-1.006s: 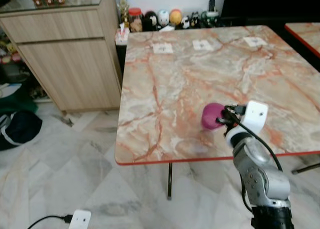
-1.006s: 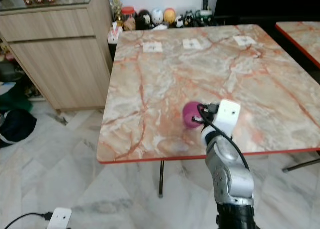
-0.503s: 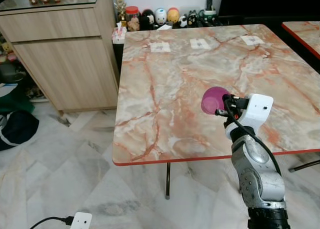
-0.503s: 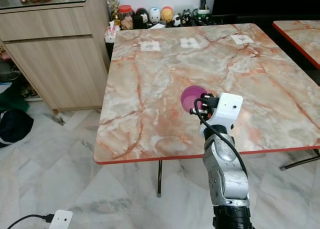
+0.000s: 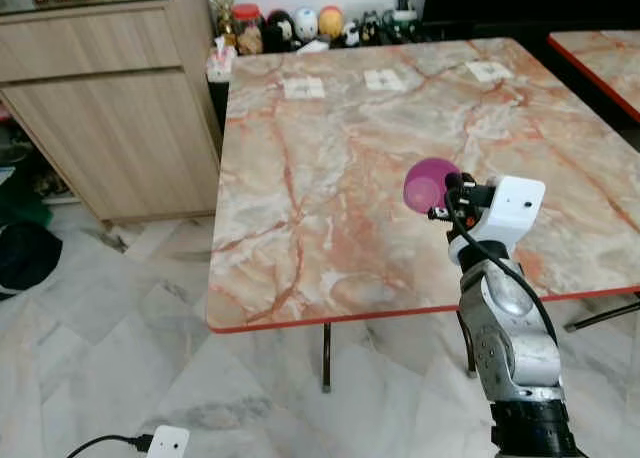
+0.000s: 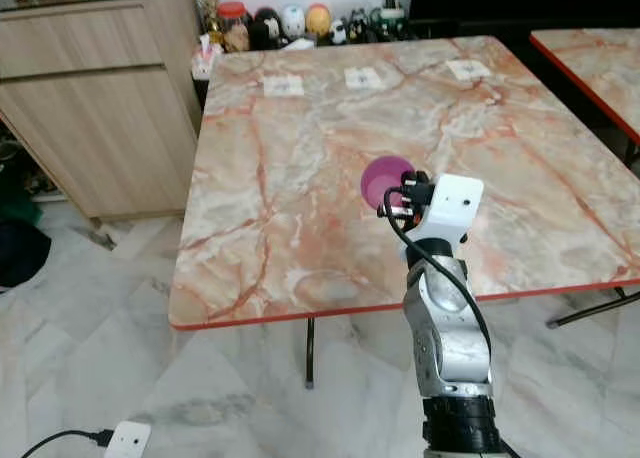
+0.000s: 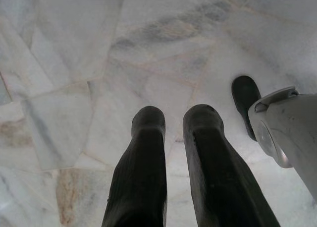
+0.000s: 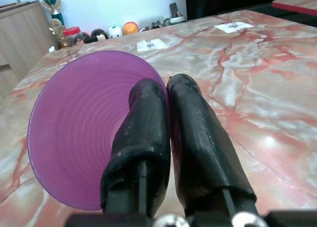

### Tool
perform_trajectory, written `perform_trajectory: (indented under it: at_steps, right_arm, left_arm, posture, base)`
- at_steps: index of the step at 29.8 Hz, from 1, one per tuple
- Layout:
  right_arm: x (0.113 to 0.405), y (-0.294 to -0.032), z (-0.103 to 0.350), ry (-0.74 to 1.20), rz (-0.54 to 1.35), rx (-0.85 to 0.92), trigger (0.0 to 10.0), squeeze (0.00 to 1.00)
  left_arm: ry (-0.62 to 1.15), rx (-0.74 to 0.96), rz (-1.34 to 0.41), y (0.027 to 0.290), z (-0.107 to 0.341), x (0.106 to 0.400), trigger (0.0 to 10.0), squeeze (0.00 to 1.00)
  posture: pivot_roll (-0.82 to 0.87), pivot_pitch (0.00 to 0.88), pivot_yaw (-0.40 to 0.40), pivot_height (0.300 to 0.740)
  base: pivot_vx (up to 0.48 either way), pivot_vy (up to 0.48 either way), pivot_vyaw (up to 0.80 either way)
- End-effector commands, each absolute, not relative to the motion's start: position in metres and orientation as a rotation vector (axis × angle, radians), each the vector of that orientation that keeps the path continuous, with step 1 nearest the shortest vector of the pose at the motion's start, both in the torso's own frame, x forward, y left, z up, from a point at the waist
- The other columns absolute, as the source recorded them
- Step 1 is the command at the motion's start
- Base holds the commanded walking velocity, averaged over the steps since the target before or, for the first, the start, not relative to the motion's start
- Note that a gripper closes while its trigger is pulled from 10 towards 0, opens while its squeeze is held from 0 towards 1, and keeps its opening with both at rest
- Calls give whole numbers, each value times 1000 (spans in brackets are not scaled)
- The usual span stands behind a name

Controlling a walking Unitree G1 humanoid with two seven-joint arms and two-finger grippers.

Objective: Setting the table

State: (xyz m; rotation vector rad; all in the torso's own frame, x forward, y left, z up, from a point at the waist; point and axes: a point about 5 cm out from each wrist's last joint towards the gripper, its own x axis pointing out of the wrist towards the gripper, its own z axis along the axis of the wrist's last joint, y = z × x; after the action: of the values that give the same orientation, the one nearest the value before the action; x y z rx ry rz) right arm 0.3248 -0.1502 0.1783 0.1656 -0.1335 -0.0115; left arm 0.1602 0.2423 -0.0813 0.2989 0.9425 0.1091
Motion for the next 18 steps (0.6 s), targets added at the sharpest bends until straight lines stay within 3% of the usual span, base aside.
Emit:
perform_trajectory:
  at_steps: [1,18]
  right_arm:
    - [326,-147,184,-165,1,156,10000,0]
    - [323,-157,172,-142,-88,180,10000,0]
  left_arm:
    - [984,319,103,246,-85,150,10000,0]
    - [982,334,101,249,-83,152,10000,0]
  posture:
    - [-106,90,24,740]
    - [-89,54,32,740]
  base:
    - [0,0,0]
    - [0,-56,0]
